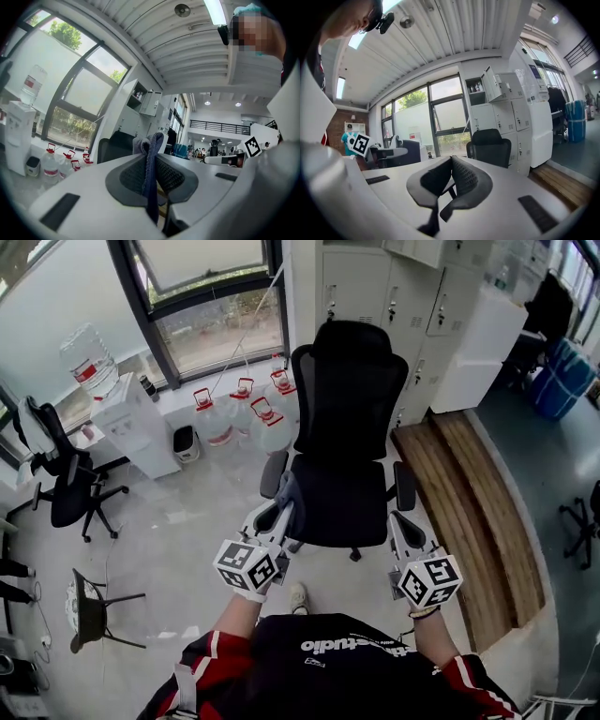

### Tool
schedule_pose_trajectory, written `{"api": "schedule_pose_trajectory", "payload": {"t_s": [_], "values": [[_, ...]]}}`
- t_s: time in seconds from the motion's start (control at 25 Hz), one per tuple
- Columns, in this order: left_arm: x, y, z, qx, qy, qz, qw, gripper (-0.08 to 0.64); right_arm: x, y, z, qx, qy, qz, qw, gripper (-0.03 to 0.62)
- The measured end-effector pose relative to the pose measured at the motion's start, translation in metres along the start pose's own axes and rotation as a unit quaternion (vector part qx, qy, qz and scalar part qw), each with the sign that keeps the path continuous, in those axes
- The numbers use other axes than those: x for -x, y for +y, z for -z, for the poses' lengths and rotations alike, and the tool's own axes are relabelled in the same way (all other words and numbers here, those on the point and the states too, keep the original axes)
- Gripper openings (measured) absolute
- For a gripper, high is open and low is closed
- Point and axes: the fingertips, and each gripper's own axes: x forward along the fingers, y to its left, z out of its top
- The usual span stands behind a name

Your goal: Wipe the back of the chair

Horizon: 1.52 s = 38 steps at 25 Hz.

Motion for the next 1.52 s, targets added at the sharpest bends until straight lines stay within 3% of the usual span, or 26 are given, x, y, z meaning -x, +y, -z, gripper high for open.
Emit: {"api": "schedule_pose_trajectory", "payload": {"t_s": [0.2,0.48,0.88,1.12,1.52], "values": [[0.031,-0.077,0.024,-0.004,0.003,0.004,1.0,0.057,0.073,-0.013,0.022,-0.021,-0.007,0.001,1.0,0.014],[0.074,-0.133,0.034,-0.026,0.0,-0.005,0.9996,0.057,0.132,-0.001,0.017,-0.009,-0.035,-0.005,0.999,0.014],[0.103,-0.164,0.024,-0.058,-0.021,0.007,0.9981,0.057,0.178,0.026,0.034,-0.007,-0.052,0.011,0.999,0.011],[0.116,-0.171,0.03,-0.056,-0.025,0.012,0.998,0.057,0.193,0.031,0.044,0.01,-0.037,0.037,0.999,0.011],[0.131,-0.176,0.045,-0.035,-0.021,0.018,0.999,0.057,0.21,0.045,0.055,0.012,-0.024,0.037,0.999,0.011]]}}
